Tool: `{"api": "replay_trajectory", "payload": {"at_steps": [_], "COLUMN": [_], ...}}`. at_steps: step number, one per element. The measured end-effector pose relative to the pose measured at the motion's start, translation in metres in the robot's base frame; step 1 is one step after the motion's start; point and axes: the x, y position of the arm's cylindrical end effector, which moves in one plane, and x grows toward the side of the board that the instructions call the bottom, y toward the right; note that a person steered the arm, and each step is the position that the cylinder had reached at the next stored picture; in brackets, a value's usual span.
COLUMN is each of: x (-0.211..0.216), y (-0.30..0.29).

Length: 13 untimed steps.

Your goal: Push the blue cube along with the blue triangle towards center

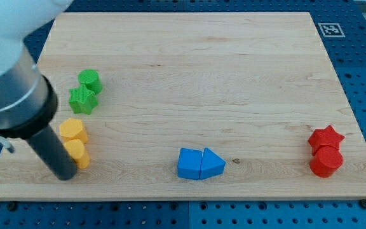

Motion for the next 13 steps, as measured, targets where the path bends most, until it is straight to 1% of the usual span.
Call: {"api": "replay_trajectory", "payload": {"at_steps": [4, 5, 6, 8, 9, 13], "x": [0.002, 0.002, 0.007, 0.011, 0.011, 0.002], "y": [0.185, 0.21, 0.214, 0.287, 0.303, 0.303]}}
